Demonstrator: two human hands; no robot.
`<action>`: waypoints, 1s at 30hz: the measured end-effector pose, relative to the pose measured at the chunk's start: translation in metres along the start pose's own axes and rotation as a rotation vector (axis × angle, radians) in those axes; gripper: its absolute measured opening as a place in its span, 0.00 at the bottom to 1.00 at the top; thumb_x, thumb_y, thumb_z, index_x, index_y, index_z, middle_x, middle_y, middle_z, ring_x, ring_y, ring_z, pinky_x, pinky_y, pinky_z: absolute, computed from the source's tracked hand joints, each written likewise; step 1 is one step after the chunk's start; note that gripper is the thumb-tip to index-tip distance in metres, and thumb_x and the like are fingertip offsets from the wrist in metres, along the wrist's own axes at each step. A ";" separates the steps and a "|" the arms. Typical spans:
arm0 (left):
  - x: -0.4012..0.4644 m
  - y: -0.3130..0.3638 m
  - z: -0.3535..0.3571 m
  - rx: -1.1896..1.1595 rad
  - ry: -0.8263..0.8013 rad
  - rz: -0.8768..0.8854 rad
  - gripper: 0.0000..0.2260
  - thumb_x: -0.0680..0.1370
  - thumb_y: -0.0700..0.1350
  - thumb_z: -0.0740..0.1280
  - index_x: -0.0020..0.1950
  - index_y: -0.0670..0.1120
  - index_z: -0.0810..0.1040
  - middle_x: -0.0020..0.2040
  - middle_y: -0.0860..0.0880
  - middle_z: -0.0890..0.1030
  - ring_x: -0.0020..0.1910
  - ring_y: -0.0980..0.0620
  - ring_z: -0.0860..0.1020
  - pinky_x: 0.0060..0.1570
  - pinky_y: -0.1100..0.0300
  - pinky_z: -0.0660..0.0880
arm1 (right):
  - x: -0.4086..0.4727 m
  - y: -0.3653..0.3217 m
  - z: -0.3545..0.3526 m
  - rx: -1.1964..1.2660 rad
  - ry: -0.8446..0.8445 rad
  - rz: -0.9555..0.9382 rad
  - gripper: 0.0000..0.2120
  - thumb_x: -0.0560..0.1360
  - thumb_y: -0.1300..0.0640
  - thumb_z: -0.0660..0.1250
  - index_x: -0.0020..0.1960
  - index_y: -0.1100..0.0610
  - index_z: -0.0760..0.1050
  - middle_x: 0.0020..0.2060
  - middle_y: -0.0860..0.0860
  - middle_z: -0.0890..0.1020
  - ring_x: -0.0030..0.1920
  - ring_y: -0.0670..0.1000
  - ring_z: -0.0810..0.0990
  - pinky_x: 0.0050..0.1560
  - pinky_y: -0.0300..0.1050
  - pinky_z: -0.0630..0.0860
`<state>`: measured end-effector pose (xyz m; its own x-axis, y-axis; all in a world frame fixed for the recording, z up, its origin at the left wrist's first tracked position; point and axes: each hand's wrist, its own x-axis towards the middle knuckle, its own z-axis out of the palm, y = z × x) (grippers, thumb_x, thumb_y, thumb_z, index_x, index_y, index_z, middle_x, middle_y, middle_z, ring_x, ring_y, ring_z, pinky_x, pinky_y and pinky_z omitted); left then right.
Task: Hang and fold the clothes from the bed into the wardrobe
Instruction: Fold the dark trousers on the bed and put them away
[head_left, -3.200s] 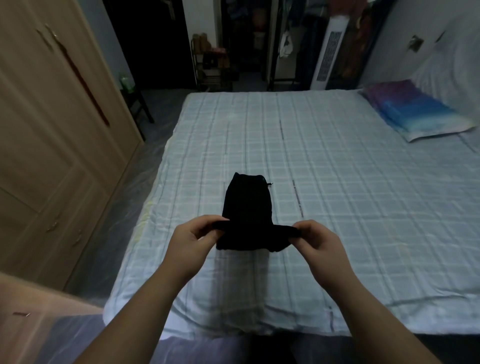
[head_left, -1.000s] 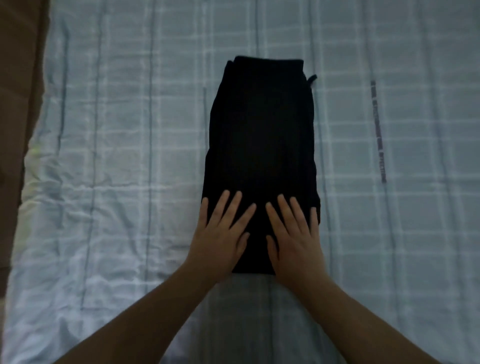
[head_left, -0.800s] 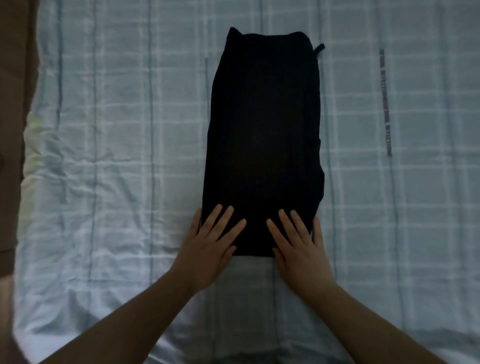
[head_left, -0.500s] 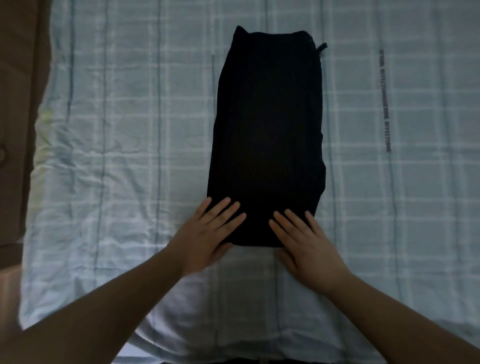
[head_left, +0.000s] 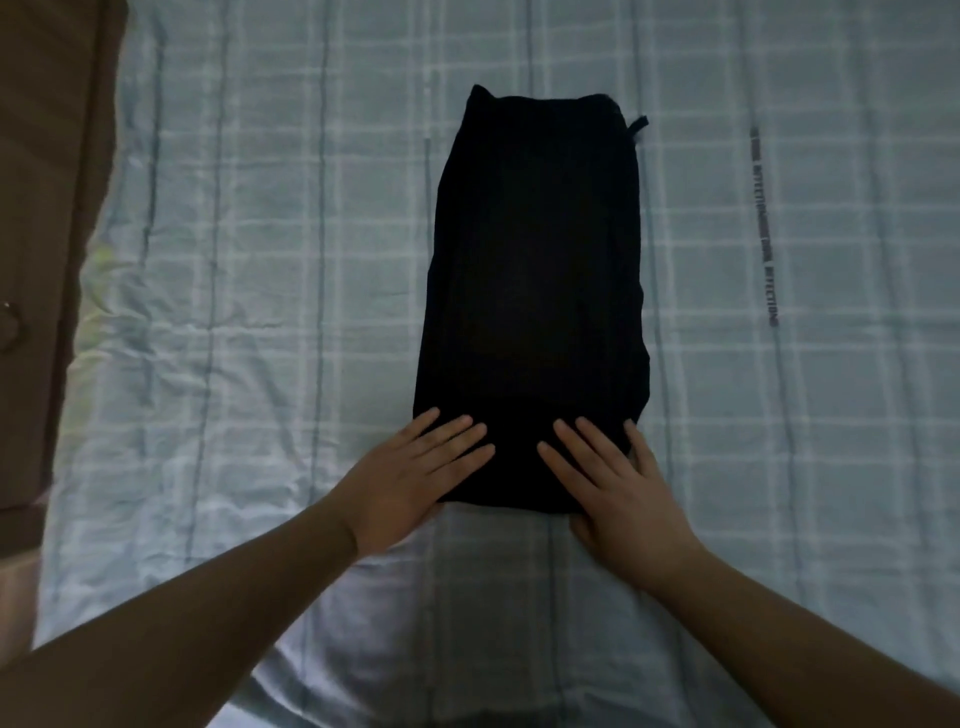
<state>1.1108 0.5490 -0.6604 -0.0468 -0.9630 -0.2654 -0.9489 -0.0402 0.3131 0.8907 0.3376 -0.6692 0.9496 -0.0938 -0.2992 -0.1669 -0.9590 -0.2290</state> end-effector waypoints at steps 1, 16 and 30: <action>0.001 0.001 -0.002 -0.092 0.031 0.003 0.35 0.77 0.46 0.68 0.80 0.46 0.55 0.79 0.46 0.61 0.78 0.48 0.58 0.77 0.48 0.53 | 0.001 0.000 -0.002 -0.020 0.001 0.009 0.43 0.68 0.49 0.72 0.79 0.49 0.58 0.79 0.52 0.60 0.79 0.54 0.57 0.73 0.70 0.54; -0.025 0.047 -0.049 -0.392 -0.331 -0.025 0.30 0.82 0.41 0.58 0.80 0.55 0.50 0.80 0.57 0.51 0.77 0.64 0.46 0.77 0.62 0.44 | -0.044 0.009 -0.046 0.059 -0.087 -0.278 0.30 0.71 0.63 0.55 0.73 0.57 0.69 0.68 0.55 0.77 0.65 0.52 0.78 0.72 0.47 0.64; 0.032 0.027 -0.146 -1.003 0.222 -0.570 0.15 0.79 0.38 0.69 0.56 0.57 0.83 0.48 0.64 0.84 0.47 0.62 0.83 0.47 0.72 0.75 | -0.015 0.048 -0.145 0.724 0.219 0.315 0.14 0.74 0.63 0.72 0.55 0.48 0.81 0.45 0.37 0.83 0.43 0.37 0.80 0.45 0.25 0.71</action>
<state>1.1292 0.4785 -0.5275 0.4551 -0.7591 -0.4654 -0.1399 -0.5772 0.8045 0.9066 0.2548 -0.5415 0.8474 -0.4516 -0.2791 -0.4934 -0.4757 -0.7282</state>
